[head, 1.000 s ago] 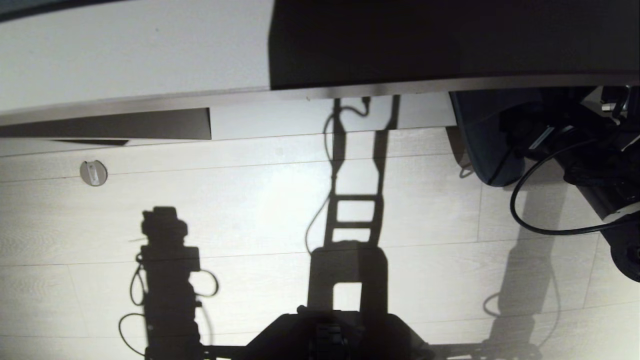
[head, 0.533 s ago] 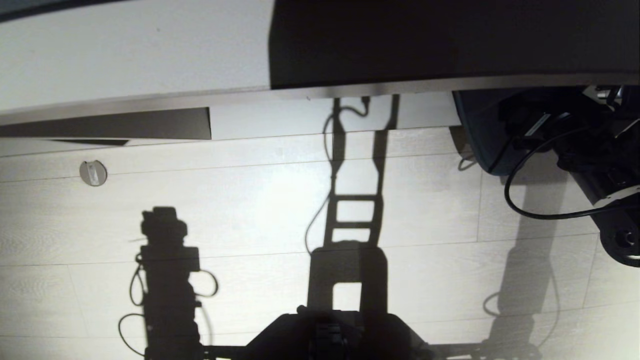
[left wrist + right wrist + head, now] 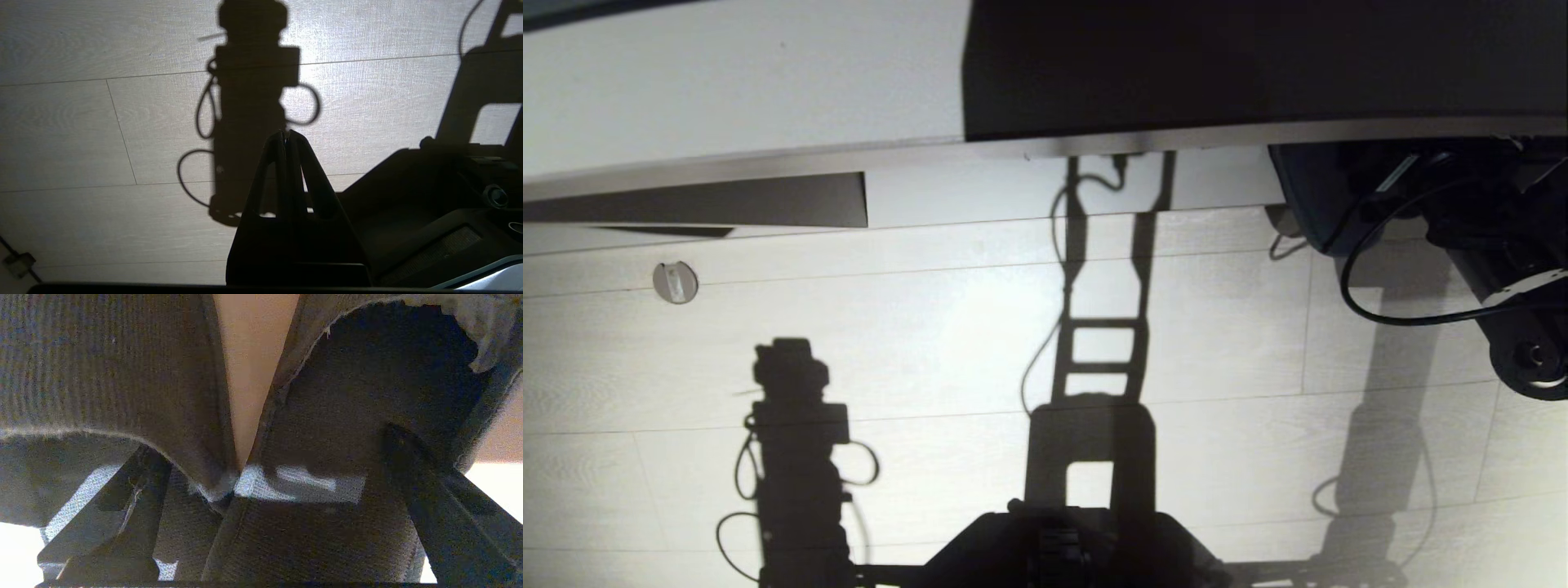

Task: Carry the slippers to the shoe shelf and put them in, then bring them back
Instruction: Pick up the slippers in the shoe cabinet

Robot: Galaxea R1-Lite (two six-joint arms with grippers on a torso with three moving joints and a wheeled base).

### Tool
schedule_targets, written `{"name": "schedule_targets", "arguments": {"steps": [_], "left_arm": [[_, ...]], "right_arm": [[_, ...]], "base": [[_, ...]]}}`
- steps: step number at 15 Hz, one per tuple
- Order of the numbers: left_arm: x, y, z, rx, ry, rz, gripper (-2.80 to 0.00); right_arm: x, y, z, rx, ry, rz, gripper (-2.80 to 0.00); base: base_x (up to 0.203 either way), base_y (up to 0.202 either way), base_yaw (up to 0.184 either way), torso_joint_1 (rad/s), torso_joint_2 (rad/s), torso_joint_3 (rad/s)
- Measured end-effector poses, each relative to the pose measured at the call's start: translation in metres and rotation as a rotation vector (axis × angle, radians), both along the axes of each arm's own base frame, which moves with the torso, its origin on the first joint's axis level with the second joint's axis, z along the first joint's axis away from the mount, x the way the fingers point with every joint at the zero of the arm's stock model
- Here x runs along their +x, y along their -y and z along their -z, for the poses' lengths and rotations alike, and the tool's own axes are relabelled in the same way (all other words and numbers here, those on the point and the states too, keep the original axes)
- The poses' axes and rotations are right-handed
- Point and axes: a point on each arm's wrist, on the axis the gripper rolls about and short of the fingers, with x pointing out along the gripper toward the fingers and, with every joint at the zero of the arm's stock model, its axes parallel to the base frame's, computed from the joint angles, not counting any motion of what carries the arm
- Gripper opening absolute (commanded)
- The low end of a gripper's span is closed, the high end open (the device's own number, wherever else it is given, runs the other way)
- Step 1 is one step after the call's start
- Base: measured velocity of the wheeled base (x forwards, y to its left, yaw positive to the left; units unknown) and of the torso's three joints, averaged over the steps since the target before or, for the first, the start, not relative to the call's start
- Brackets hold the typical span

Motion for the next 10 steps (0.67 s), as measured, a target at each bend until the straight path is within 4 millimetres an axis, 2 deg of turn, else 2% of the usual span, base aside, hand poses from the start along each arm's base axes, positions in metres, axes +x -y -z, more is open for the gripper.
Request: {"name": "schedule_targets", "arguments": {"steps": [5, 10], "left_arm": [[0.0, 0.0, 0.0, 0.0, 0.0, 0.0, -2.8], [0.0, 0.0, 0.0, 0.0, 0.0, 0.0, -2.8]], "right_arm": [[0.005, -0.001, -0.004, 0.004, 0.018, -0.003, 0.0], [-0.006, -0.005, -0.01, 0.01, 0.001, -0.015, 0.0]], "base": [[0.0, 0.0, 0.0, 0.0, 0.0, 0.0], [0.0, 0.0, 0.0, 0.0, 0.0, 0.0]]}}
